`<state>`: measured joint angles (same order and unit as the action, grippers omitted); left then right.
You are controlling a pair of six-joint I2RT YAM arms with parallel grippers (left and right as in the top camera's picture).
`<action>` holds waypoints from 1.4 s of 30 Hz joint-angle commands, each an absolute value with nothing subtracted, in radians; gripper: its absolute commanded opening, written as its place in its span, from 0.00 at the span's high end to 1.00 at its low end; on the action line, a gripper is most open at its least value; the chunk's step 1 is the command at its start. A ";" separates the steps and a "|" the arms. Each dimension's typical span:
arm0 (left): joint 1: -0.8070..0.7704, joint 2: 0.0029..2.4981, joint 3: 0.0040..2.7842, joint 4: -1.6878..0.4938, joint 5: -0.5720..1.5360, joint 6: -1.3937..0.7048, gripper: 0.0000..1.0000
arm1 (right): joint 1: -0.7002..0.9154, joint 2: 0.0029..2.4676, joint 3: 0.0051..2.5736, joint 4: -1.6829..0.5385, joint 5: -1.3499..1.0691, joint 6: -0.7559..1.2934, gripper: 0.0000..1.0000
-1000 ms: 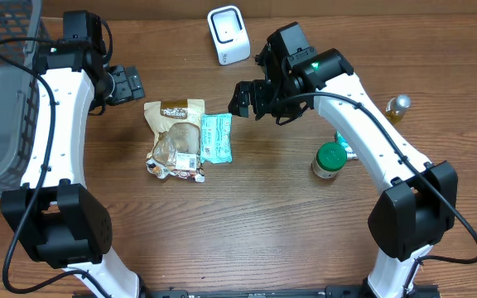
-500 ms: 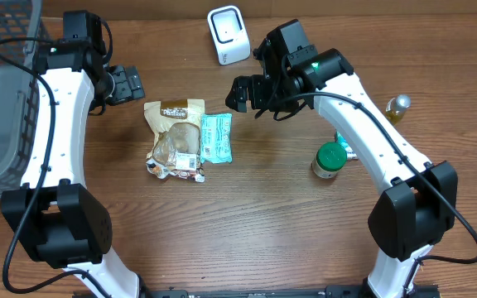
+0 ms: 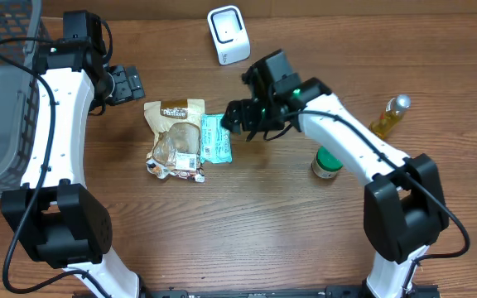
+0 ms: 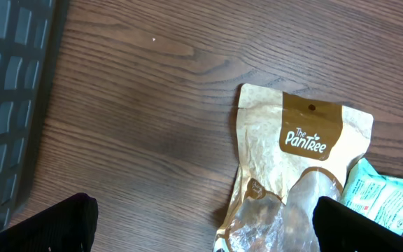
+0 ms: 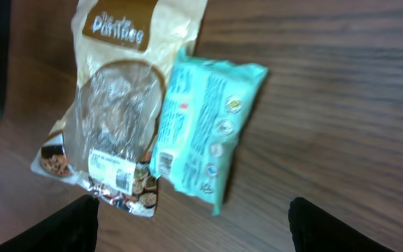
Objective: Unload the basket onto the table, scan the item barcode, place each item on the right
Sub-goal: 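Reach the right gripper left toward the light-blue packet beside the brown packet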
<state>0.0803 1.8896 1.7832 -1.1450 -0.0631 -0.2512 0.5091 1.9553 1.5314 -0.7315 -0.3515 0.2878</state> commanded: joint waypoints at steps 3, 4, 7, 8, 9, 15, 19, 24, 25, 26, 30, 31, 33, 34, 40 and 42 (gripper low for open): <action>0.078 1.885 1.799 -1.144 -0.059 -0.232 0.00 | 0.542 1.945 1.511 -0.701 -0.353 0.287 0.16; 0.078 1.885 1.799 -1.144 -0.059 -0.232 0.00 | 0.542 1.945 1.511 -0.696 -0.353 0.287 0.16; 0.078 1.885 1.799 -1.145 -0.059 -0.232 0.00 | 0.541 1.946 1.511 -0.670 -0.353 0.288 0.12; 0.078 1.885 1.799 -1.145 -0.059 -0.232 0.00 | 0.541 1.946 1.511 -0.660 -0.353 0.290 0.12; 0.078 1.885 1.799 -1.144 -0.059 -0.232 0.00 | 0.542 1.947 1.511 -0.649 -0.344 0.312 0.12; 0.078 1.885 1.799 -1.145 -0.059 -0.232 0.01 | 0.546 1.996 1.510 -0.637 -0.316 0.395 0.17; 0.078 1.885 1.799 -1.144 -0.059 -0.232 0.00 | 0.549 2.046 1.510 -0.631 -0.316 0.397 0.27; 0.078 1.885 1.799 -1.144 -0.059 -0.232 0.01 | 0.551 2.081 1.510 -0.608 -0.316 0.397 0.34; 0.078 1.885 1.799 -1.145 -0.059 -0.232 0.01 | 0.551 2.082 1.510 -0.606 -0.316 0.397 0.34; 0.078 1.885 1.799 -1.144 -0.059 -0.232 0.00 | 0.551 2.082 1.510 -0.606 -0.316 0.397 0.34; 0.078 1.885 1.799 -1.144 -0.059 -0.232 0.00 | 0.551 2.082 1.510 -0.606 -0.316 0.397 0.34; 0.078 1.885 1.799 -1.145 -0.059 -0.232 0.00 | 0.551 2.082 1.510 -0.606 -0.316 0.397 0.34; 0.078 1.885 1.799 -1.144 -0.059 -0.232 0.01 | 0.551 2.082 1.510 -0.606 -0.316 0.397 0.33; 0.078 1.885 1.799 -1.145 -0.059 -0.232 0.01 | 0.551 2.082 1.510 -0.606 -0.316 0.397 0.33; 0.078 1.885 1.799 -1.145 -0.059 -0.232 0.00 | 0.551 2.082 1.510 -0.606 -0.316 0.397 0.29; 0.078 1.885 1.799 -1.144 -0.059 -0.232 0.01 | 0.551 2.082 1.510 -0.606 -0.316 0.397 0.29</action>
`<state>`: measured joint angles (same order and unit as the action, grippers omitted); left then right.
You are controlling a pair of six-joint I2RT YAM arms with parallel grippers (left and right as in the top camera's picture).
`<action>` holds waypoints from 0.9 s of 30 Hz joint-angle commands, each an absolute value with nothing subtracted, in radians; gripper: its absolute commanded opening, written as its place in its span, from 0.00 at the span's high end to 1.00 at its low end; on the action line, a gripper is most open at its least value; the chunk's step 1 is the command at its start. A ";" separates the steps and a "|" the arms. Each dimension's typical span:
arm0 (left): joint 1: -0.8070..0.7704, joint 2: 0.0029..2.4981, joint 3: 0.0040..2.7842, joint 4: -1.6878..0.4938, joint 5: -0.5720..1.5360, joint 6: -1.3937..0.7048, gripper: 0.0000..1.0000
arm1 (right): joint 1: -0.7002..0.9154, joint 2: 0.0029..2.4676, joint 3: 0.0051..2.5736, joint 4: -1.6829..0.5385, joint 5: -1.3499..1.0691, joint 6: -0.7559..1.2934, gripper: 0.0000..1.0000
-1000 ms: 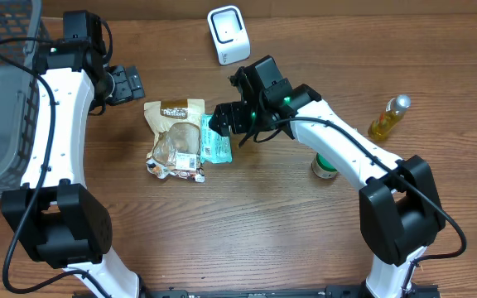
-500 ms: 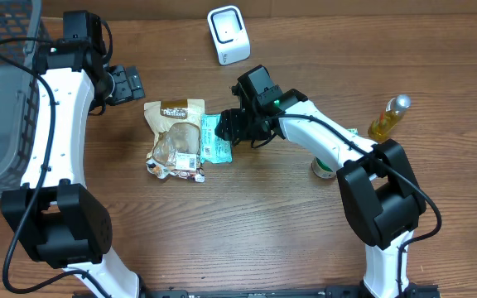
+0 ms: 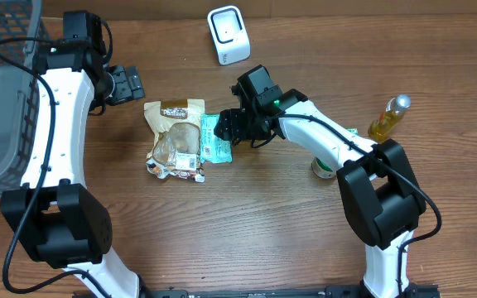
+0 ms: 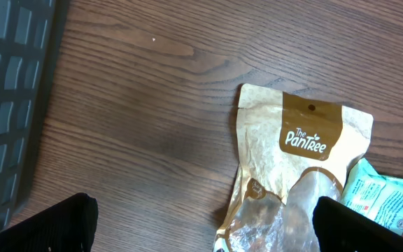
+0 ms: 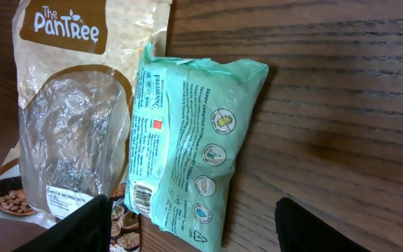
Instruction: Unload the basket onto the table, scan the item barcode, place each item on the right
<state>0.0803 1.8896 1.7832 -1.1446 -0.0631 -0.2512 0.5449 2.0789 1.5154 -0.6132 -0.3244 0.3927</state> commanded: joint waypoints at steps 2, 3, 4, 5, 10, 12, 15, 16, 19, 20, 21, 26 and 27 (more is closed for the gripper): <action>0.078 1.885 1.799 -1.145 -0.059 -0.232 0.01 | 0.551 2.082 1.510 -0.605 -0.316 0.397 0.28; 0.078 1.885 1.799 -1.144 -0.059 -0.232 0.00 | 0.551 2.082 1.510 -0.604 -0.316 0.397 0.28; 0.078 1.885 1.799 -1.145 -0.059 -0.232 0.01 | 0.551 2.082 1.510 -0.602 -0.316 0.397 0.28; 0.078 1.885 1.799 -1.145 -0.059 -0.232 0.00 | 0.551 2.082 1.510 -0.599 -0.316 0.397 0.28; 0.078 1.885 1.799 -1.144 -0.059 -0.232 0.00 | 0.551 2.083 1.510 -0.588 -0.316 0.397 0.25; 0.078 1.885 1.799 -1.144 -0.059 -0.232 0.01 | 0.551 2.086 1.509 -0.583 -0.316 0.397 0.25; 0.078 1.885 1.799 -1.144 -0.059 -0.232 0.00 | 0.551 2.089 1.506 -0.582 -0.315 0.397 0.26; 0.078 1.885 1.799 -1.144 -0.059 -0.232 0.00 | 0.551 2.090 1.499 -0.573 -0.316 0.397 0.26; 0.078 1.885 1.799 -1.144 -0.059 -0.232 0.00 | 0.551 2.090 1.489 -0.563 -0.315 0.397 0.26; 0.078 1.885 1.799 -1.144 -0.059 -0.232 0.00 | 0.551 2.090 1.487 -0.561 -0.315 0.397 0.30; 0.078 1.885 1.799 -1.145 -0.059 -0.232 0.01 | 0.551 2.090 1.487 -0.558 -0.315 0.397 0.35; 0.078 1.885 1.799 -1.145 -0.059 -0.232 0.00 | 0.551 2.091 1.486 -0.539 -0.304 0.397 0.36; 0.078 1.885 1.799 -1.144 -0.059 -0.232 0.00 | 0.551 2.091 1.486 -0.539 -0.304 0.397 0.37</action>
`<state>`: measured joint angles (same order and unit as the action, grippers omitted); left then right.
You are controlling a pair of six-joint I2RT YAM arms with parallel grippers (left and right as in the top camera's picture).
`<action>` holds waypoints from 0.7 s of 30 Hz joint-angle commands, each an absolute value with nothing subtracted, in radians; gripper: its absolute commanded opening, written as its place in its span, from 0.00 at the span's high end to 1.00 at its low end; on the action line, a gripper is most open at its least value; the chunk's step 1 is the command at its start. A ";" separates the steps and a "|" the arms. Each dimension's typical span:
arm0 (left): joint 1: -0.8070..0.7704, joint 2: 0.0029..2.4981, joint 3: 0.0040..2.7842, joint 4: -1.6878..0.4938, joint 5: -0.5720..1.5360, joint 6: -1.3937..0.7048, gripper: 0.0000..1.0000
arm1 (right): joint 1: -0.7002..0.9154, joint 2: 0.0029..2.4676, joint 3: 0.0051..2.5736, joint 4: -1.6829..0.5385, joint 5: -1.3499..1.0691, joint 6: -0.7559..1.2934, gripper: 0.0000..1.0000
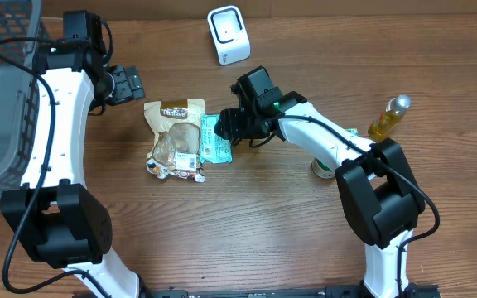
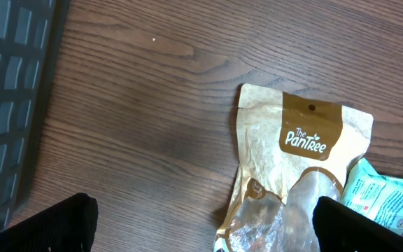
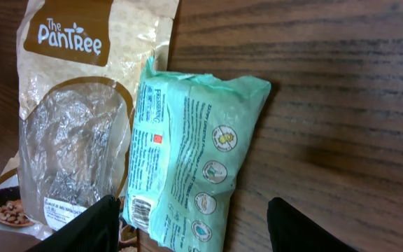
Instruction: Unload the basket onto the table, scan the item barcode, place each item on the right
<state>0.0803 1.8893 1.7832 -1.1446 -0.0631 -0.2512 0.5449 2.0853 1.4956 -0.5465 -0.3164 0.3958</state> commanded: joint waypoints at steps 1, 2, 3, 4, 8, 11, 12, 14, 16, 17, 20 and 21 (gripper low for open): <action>0.078 1.885 1.799 -1.144 -0.059 -0.232 0.00 | 0.552 2.091 1.486 -0.540 -0.305 0.397 0.39; 0.078 1.885 1.799 -1.145 -0.059 -0.232 0.00 | 0.555 2.091 1.485 -0.539 -0.304 0.397 0.41; 0.078 1.885 1.799 -1.144 -0.059 -0.232 0.01 | 0.561 2.091 1.478 -0.532 -0.304 0.397 0.43; 0.078 1.885 1.799 -1.144 -0.059 -0.232 0.01 | 0.568 2.091 1.472 -0.524 -0.304 0.397 0.44; 0.078 1.885 1.799 -1.145 -0.059 -0.232 0.01 | 0.594 2.091 1.425 -0.443 -0.297 0.412 0.46; 0.078 1.885 1.799 -1.145 -0.059 -0.232 0.00 | 0.609 2.091 1.387 -0.383 -0.204 0.490 0.48; 0.078 1.885 1.799 -1.144 -0.059 -0.232 0.00 | 0.611 2.091 1.380 -0.369 -0.175 0.502 0.48; 0.078 1.885 1.799 -1.145 -0.059 -0.232 0.00 | 0.611 2.091 1.379 -0.350 -0.157 0.502 0.48; 0.078 1.885 1.799 -1.144 -0.059 -0.232 0.00 | 0.611 2.091 1.379 -0.329 -0.157 0.502 0.48; 0.078 1.885 1.799 -1.145 -0.059 -0.232 0.00 | 0.611 2.091 1.379 -0.315 -0.155 0.502 0.48; 0.078 1.885 1.799 -1.144 -0.059 -0.232 0.00 | 0.611 2.091 1.379 -0.296 -0.119 0.502 0.52; 0.078 1.885 1.799 -1.144 -0.059 -0.232 0.00 | 0.611 2.091 1.379 -0.296 -0.109 0.502 0.53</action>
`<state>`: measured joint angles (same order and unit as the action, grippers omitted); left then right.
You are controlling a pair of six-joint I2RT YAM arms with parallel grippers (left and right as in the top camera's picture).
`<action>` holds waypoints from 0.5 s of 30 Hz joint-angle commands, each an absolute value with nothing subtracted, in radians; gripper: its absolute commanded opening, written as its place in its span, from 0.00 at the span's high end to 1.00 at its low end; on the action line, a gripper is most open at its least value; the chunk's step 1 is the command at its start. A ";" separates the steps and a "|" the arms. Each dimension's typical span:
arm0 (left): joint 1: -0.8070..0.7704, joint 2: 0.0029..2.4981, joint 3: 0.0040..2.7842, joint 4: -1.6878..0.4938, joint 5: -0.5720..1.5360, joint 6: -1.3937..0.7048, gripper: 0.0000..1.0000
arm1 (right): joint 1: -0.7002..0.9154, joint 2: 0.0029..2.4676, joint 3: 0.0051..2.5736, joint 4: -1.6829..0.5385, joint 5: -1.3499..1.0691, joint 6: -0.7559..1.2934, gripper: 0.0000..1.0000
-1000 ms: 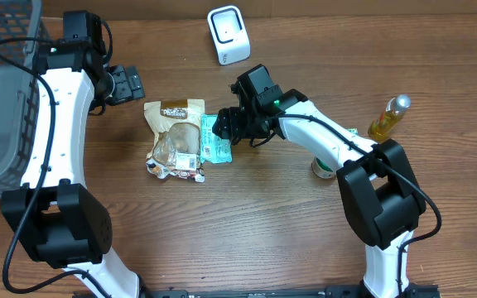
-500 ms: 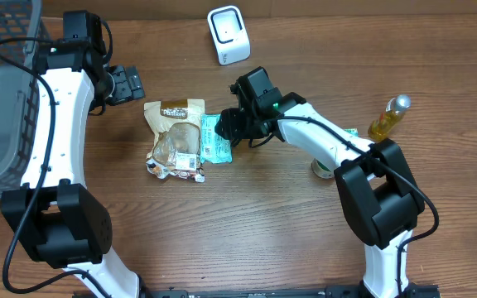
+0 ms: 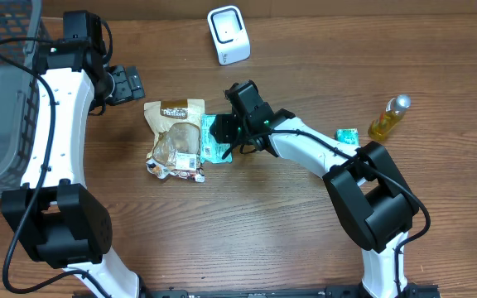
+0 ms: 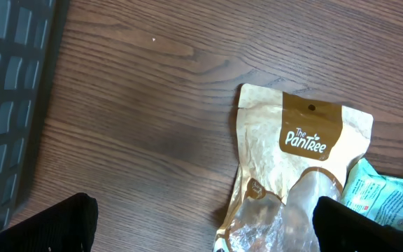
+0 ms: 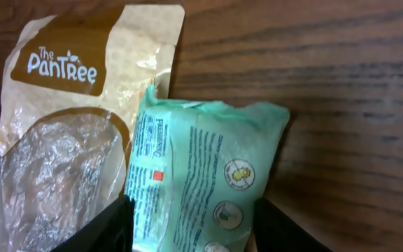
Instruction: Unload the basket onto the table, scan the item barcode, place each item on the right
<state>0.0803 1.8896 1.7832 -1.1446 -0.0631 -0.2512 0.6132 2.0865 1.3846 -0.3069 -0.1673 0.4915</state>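
Note:
A teal wipes pack (image 5: pixel 201 182) lies on the table against the right edge of a tan PanTree snack bag (image 5: pixel 68 126). My right gripper (image 5: pixel 191 227) is open and low over the pack, one finger on each long side of it. In the overhead view the right gripper (image 3: pixel 232 126) covers the pack's (image 3: pixel 214 141) upper end. The white barcode scanner (image 3: pixel 228 35) stands at the back of the table. My left gripper (image 3: pixel 127 84) hangs open to the upper left of the snack bag (image 3: pixel 175 136), with nothing between its fingers (image 4: pixel 47 224).
A grey mesh basket stands at the far left and shows along the left edge of the left wrist view (image 4: pixel 5 105). A yellow bottle (image 3: pixel 390 116) and a small teal item (image 3: pixel 346 135) sit at the right, behind my right arm.
My right gripper has moved down and to the left onto the teal pack, and its fingers now stand closer together around it. The left arm has not moved.
My right gripper was open, high and to the right of the two packs. Then it was nearer, above the teal pack, then lower still. Now its fingers straddle the pack. The left arm, the snack bag and the scanner have stayed where they were.

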 commanded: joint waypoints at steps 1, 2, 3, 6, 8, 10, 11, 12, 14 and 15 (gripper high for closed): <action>0.078 1.885 1.799 -1.144 -0.059 -0.232 0.00 | 0.611 2.092 1.379 -0.296 -0.103 0.502 0.57; 0.078 1.885 1.799 -1.144 -0.059 -0.232 0.00 | 0.611 2.094 1.379 -0.296 -0.101 0.502 0.56; 0.078 1.885 1.799 -1.145 -0.059 -0.232 0.00 | 0.611 2.098 1.379 -0.294 -0.101 0.502 0.57; 0.078 1.885 1.799 -1.144 -0.059 -0.232 0.00 | 0.611 2.127 1.378 -0.276 -0.102 0.502 0.56; 0.078 1.885 1.799 -1.144 -0.059 -0.232 0.00 | 0.611 2.151 1.378 -0.273 -0.104 0.502 0.56; 0.078 1.885 1.799 -1.145 -0.059 -0.232 0.00 | 0.611 2.157 1.378 -0.279 -0.105 0.502 0.69; 0.078 1.885 1.799 -1.145 -0.059 -0.232 0.00 | 0.611 2.156 1.378 -0.285 -0.105 0.501 0.75; 0.078 1.885 1.799 -1.145 -0.059 -0.232 0.00 | 0.609 2.153 1.382 -0.296 -0.105 0.501 0.82; 0.078 1.885 1.799 -1.144 -0.059 -0.232 0.00 | 0.588 2.129 1.390 -0.341 -0.105 0.502 0.83; 0.078 1.885 1.799 -1.144 -0.059 -0.232 0.01 | 0.574 2.106 1.393 -0.365 -0.105 0.502 0.83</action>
